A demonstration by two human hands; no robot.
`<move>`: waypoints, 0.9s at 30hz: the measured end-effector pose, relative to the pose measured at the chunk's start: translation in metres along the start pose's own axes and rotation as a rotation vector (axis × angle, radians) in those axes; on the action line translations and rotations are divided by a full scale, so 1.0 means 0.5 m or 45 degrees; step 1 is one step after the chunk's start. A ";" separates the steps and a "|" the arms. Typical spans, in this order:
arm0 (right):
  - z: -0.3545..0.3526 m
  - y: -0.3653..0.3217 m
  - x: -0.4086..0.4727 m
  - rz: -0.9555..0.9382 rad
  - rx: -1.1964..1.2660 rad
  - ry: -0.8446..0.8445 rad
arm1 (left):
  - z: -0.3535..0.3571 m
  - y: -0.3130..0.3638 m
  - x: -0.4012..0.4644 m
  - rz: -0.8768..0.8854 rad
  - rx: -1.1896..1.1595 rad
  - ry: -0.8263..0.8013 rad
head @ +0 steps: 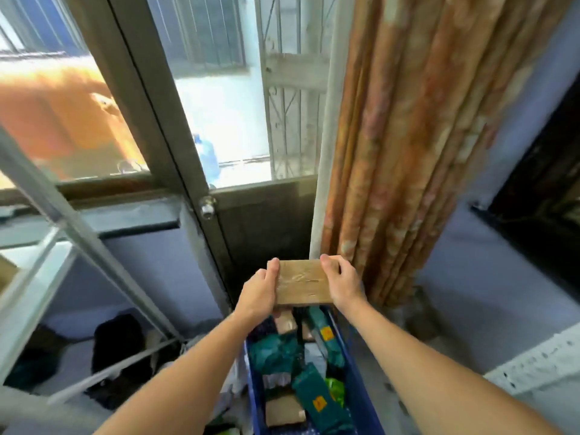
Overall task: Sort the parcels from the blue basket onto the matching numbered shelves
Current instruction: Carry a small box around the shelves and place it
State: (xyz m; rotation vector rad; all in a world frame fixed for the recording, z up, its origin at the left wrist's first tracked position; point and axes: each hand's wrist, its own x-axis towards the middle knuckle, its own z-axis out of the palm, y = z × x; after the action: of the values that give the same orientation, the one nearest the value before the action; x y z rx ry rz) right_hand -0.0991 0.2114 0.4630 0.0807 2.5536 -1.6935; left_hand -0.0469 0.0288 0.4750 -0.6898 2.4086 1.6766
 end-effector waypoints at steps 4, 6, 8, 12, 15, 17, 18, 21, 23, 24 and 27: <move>-0.127 -0.251 0.000 -0.277 -0.065 0.037 | -0.090 0.253 -0.091 0.222 0.018 0.014; -0.183 -0.358 -0.008 -0.404 -0.099 0.065 | -0.124 0.349 -0.116 0.381 0.097 0.056; -0.236 -0.439 -0.016 -0.546 -0.137 0.152 | -0.145 0.434 -0.145 0.542 0.175 0.089; -0.328 -0.539 -0.051 -0.740 -0.187 0.326 | -0.153 0.547 -0.211 0.780 0.249 0.204; -0.369 -0.565 -0.090 -0.819 -0.181 0.461 | -0.145 0.589 -0.243 0.881 0.136 0.147; -0.390 -0.576 -0.116 -0.810 -0.170 0.530 | -0.143 0.610 -0.264 0.898 0.025 0.082; -0.400 -0.584 -0.129 -0.771 -0.150 0.546 | -0.140 0.619 -0.264 0.914 -0.004 0.077; -0.430 -0.604 -0.164 -0.561 -0.001 0.572 | -0.124 0.638 -0.238 1.020 -0.022 0.064; -0.437 -0.605 -0.186 -0.420 0.066 0.597 | -0.119 0.649 -0.242 1.111 -0.022 -0.044; -0.441 -0.601 -0.204 -0.368 0.045 0.663 | -0.118 0.658 -0.261 1.138 0.001 -0.112; -0.451 -0.586 -0.266 -0.291 -0.017 0.860 | -0.099 0.671 -0.291 1.244 0.103 -0.254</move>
State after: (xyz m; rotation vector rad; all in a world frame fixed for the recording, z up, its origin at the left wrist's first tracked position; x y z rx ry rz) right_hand 0.0006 0.3049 0.8315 0.4479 3.1459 -1.9975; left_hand -0.0563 0.1202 0.8324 0.7788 2.7996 1.7280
